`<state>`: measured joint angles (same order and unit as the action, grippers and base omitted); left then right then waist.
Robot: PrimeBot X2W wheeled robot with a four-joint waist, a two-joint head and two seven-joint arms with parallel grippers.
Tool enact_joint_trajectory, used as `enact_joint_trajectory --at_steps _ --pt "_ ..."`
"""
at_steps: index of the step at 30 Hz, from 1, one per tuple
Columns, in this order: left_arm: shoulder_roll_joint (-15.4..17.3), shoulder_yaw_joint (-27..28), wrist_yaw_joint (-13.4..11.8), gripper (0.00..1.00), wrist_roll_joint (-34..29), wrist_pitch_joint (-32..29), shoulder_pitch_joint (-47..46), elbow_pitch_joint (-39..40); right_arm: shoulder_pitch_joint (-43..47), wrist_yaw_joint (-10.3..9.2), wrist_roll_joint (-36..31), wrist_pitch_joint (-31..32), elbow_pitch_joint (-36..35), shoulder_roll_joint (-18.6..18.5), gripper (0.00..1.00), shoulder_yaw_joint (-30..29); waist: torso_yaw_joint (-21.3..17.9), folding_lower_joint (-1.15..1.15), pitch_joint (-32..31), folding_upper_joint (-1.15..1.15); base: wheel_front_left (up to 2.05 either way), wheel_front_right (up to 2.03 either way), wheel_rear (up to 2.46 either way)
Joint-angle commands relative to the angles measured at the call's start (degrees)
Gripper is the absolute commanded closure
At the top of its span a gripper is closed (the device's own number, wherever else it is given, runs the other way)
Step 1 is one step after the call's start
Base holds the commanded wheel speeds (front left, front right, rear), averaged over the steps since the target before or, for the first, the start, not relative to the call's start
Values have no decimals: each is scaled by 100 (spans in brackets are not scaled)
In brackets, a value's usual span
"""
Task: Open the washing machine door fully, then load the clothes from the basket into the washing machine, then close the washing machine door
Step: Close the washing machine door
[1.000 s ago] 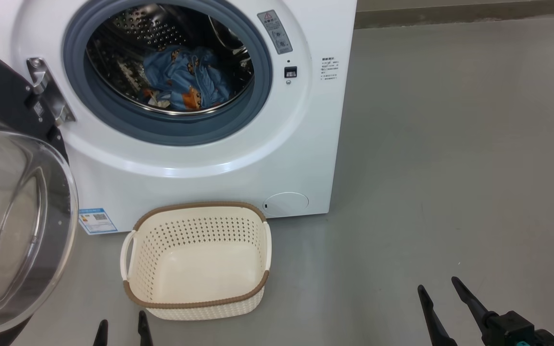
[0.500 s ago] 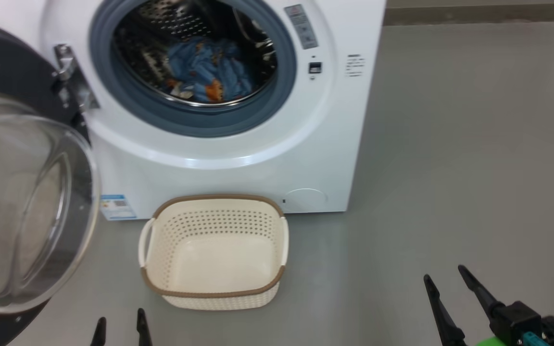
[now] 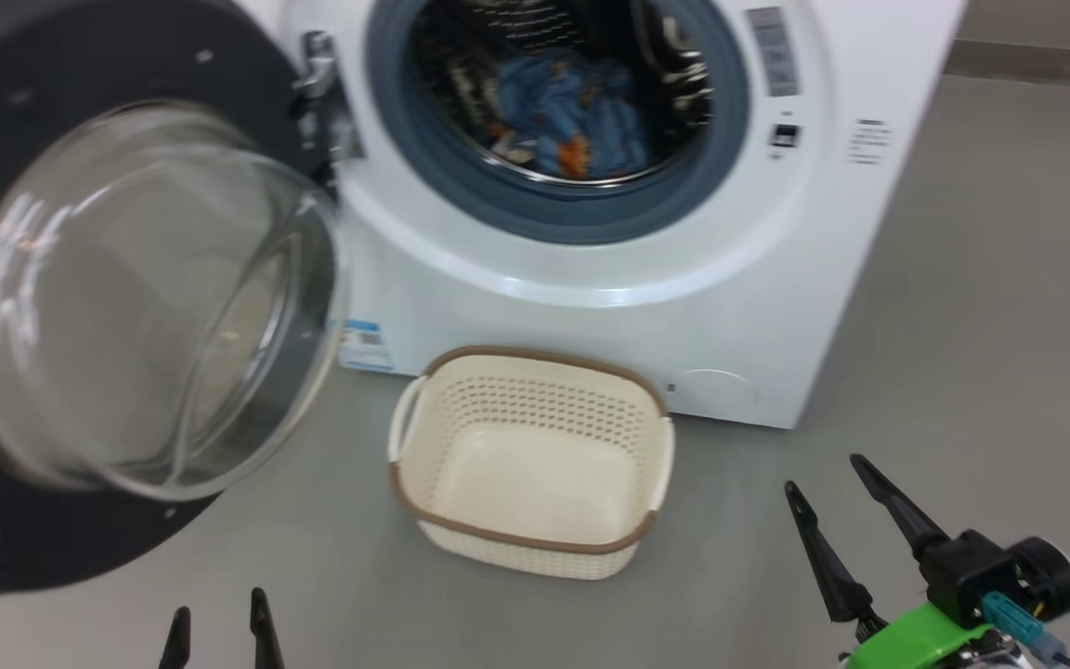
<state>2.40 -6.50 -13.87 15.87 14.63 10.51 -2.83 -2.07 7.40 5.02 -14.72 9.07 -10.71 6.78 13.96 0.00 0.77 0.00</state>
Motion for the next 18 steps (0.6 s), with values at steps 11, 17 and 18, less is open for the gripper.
enact_joint_trajectory --at_steps 11,17,18 --pt "48 41 -119 0 149 37 -224 175 -540 9 -7 -28 -169 -303 0 359 1283 0 203 0 0 0 0" --pt "48 23 -189 0 206 37 -217 232 -640 9 11 -28 -168 -357 0 408 1604 0 254 0 0 0 0" --pt "48 21 -195 0 214 37 -215 238 -647 9 10 -28 -166 -359 0 405 1643 0 252 0 0 0 0"
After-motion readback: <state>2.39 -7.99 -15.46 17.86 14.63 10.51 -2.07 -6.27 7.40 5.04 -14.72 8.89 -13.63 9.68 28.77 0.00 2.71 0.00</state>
